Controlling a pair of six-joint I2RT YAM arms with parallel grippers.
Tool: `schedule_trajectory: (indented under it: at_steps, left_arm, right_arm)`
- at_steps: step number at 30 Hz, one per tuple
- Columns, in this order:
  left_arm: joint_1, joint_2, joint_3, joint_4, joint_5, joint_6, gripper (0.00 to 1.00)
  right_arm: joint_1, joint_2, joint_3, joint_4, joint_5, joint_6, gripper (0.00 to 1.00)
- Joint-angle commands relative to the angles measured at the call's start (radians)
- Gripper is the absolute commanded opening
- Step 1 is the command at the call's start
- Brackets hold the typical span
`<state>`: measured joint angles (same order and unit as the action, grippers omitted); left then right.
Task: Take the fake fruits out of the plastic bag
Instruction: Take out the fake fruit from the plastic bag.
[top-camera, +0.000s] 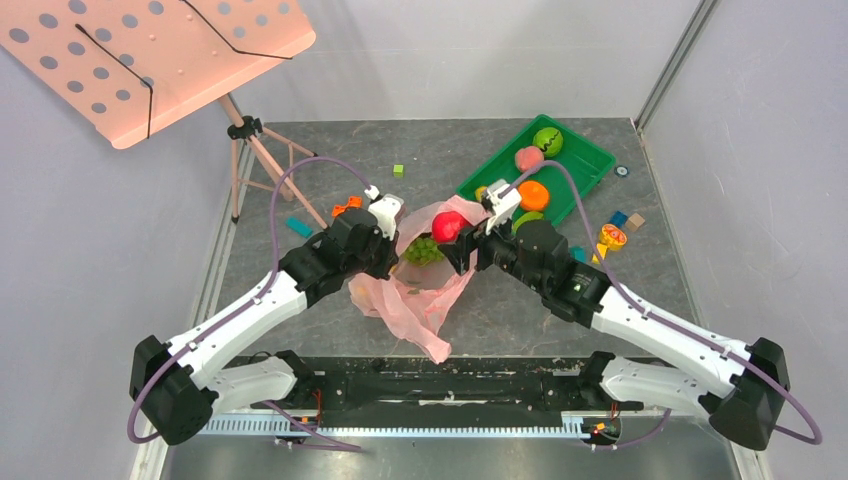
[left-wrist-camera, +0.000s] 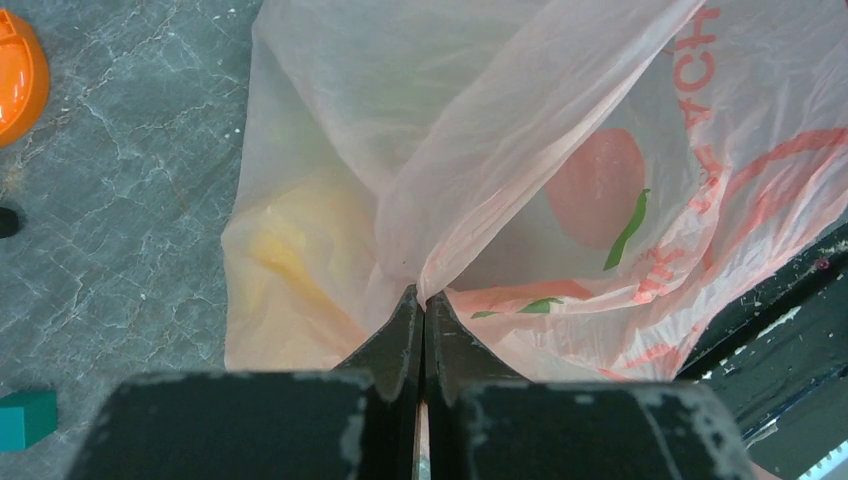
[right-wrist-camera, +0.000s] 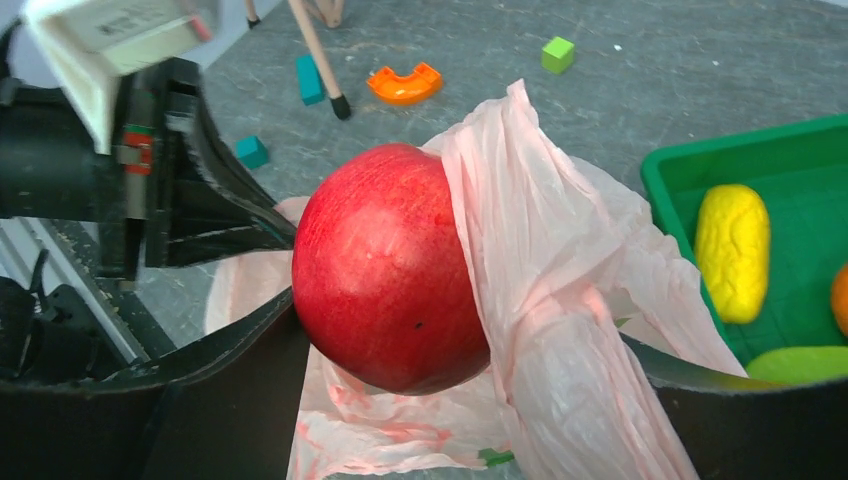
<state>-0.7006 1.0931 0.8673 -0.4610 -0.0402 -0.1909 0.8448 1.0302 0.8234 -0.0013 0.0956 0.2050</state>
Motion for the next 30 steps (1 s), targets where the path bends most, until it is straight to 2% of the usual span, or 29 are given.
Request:
schedule_trajectory:
  at_steps: [1,7,13,17,24,30]
  left_arm:
    - [0.004,-0.003,-0.004,-0.019,-0.031,-0.016,0.02]
    - [0.004,-0.002,-0.005,-0.020,-0.028,-0.017,0.02]
    - [0.004,0.016,0.012,0.010,0.004,-0.046,0.02]
    - [0.004,0.040,0.039,0.060,0.005,-0.082,0.02]
    - [0.004,0.113,0.123,0.185,-0.018,-0.141,0.02]
    - [0.010,0.120,0.187,0.237,-0.123,-0.147,0.02]
  right_arm:
    - [-0.091,-0.008,0.068,-0.026,-0.044,-0.004,0.68]
    - [-0.213,-0.020,0.065,-0.009,-0.205,0.053,0.67]
    - [-0.216,-0.033,-0.007,0.084,-0.419,0.059,0.66]
    - [-0.214,-0.082,-0.066,0.057,-0.512,0.037,0.66]
    - [-0.209,-0.171,-0.149,-0.044,-0.593,0.017,0.66]
    - [-0.203,-0.267,-0.213,-0.138,-0.531,-0.005,0.66]
